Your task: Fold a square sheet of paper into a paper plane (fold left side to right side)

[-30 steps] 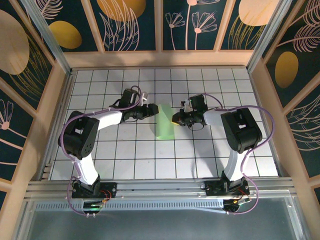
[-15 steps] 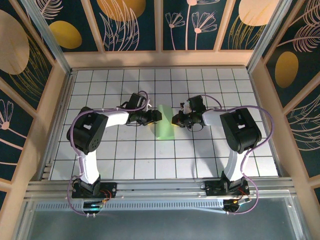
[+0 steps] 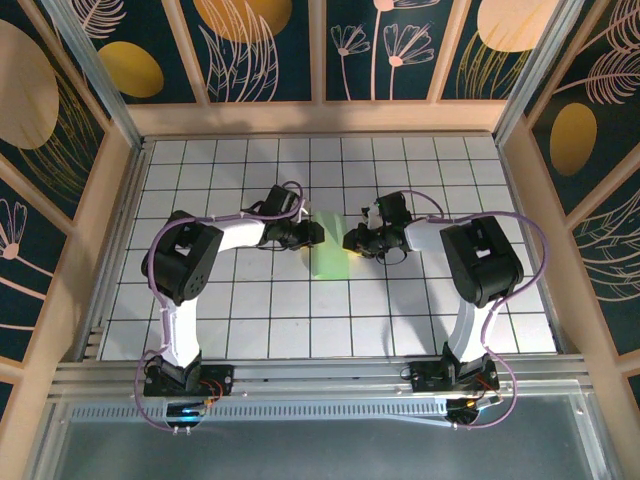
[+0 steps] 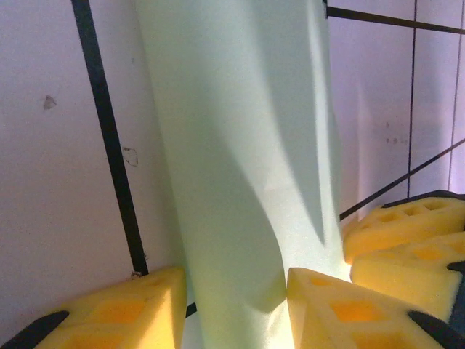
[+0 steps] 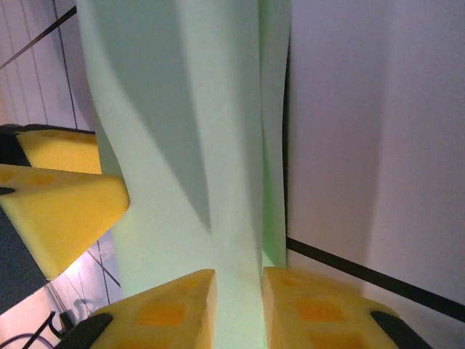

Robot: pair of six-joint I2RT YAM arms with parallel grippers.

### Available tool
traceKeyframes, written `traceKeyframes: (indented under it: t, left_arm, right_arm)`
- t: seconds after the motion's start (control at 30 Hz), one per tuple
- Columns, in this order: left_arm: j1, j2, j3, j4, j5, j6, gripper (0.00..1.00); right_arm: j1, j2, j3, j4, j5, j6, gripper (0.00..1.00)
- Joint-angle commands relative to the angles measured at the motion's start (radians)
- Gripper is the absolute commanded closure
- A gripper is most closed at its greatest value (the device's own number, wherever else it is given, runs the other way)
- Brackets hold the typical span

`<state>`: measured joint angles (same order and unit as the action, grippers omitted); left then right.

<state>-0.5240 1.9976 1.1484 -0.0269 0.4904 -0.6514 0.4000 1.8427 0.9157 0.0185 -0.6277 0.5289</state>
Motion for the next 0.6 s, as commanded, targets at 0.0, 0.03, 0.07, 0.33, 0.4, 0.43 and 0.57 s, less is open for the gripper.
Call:
traceKeyframes:
  t: [0.0, 0.03, 0.07, 0.33, 0.4, 0.43, 0.57]
  left_arm:
    - [-0.031, 0.059, 0.016, -0.090, -0.033, 0.049, 0.61]
    - [-0.034, 0.064, 0.023, -0.106, -0.041, 0.059, 0.62]
    - [-0.034, 0.069, 0.028, -0.122, -0.051, 0.068, 0.61]
    - [-0.037, 0.096, 0.064, -0.199, -0.101, 0.113, 0.60]
    - [-0.038, 0.103, 0.072, -0.209, -0.110, 0.112, 0.59]
    - [-0.039, 0.108, 0.078, -0.216, -0.114, 0.113, 0.59]
    - [-0.042, 0.127, 0.099, -0.240, -0.126, 0.116, 0.59]
  right_arm:
    - [-0.015, -0.092, 0.005, -0.055, 0.066, -0.038, 0.68]
    - [-0.023, -0.108, 0.005, -0.070, 0.084, -0.047, 0.66]
    - [-0.032, -0.122, 0.008, -0.088, 0.106, -0.059, 0.63]
    - [-0.092, -0.188, -0.005, -0.120, 0.196, -0.096, 0.57]
    - [-0.097, -0.193, -0.005, -0.117, 0.201, -0.098, 0.57]
    - [-0.099, -0.194, -0.006, -0.116, 0.201, -0.098, 0.57]
    - [-0.102, -0.191, -0.005, -0.114, 0.198, -0.099, 0.57]
